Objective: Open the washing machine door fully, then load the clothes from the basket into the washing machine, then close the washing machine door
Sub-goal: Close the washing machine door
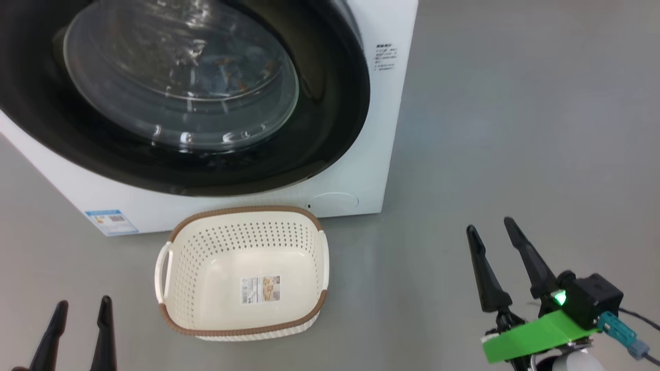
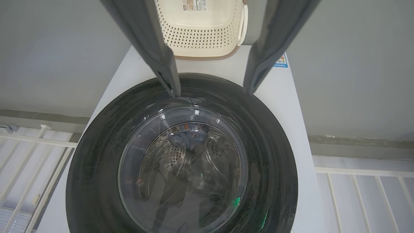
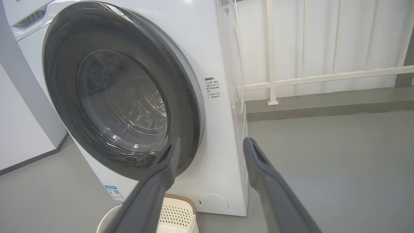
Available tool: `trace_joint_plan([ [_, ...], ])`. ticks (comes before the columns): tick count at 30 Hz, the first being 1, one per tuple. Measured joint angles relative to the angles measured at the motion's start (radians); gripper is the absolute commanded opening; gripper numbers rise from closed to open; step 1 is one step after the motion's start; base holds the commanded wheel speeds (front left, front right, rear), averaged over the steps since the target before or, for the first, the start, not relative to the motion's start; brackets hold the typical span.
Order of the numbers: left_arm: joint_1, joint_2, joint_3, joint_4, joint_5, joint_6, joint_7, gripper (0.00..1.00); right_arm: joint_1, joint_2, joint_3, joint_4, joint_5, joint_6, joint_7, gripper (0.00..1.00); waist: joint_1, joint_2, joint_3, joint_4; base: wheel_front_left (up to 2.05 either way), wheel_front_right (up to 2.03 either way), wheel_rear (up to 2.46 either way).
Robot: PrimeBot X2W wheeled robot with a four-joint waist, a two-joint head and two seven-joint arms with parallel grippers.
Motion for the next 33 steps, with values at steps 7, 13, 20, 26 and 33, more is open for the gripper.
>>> trace_joint_plan([
  [7,0.042,-0.007,0.005,-0.024,0.031,0.000,0.000,1.00,0.069,0.004,-0.018,-0.011,-0.001,0.000,0.000,1.00,0.0000,0.0000,-0.047,-0.024,0.00,0.00,0.00],
  [13,0.079,-0.029,0.016,-0.040,0.072,0.000,0.000,1.00,0.124,0.006,-0.029,-0.012,-0.003,0.000,0.000,1.00,0.0000,0.0000,-0.079,-0.033,0.00,0.00,0.00],
  [20,0.099,-0.044,0.024,-0.054,0.091,0.000,0.000,1.00,0.154,0.008,-0.048,-0.013,-0.011,0.000,0.001,1.00,0.0000,0.0000,-0.097,-0.031,0.00,0.00,0.00],
  [26,0.111,-0.048,0.024,-0.061,0.097,0.000,0.000,1.00,0.157,0.009,-0.050,-0.014,-0.011,0.000,0.001,1.00,0.0000,0.0000,-0.096,-0.029,0.00,0.00,0.00],
  [33,0.113,-0.053,0.023,-0.067,0.115,0.000,0.000,1.00,0.157,0.009,-0.053,-0.014,-0.011,0.000,0.001,1.00,0.0000,0.0000,-0.099,-0.028,0.00,0.00,0.00],
])
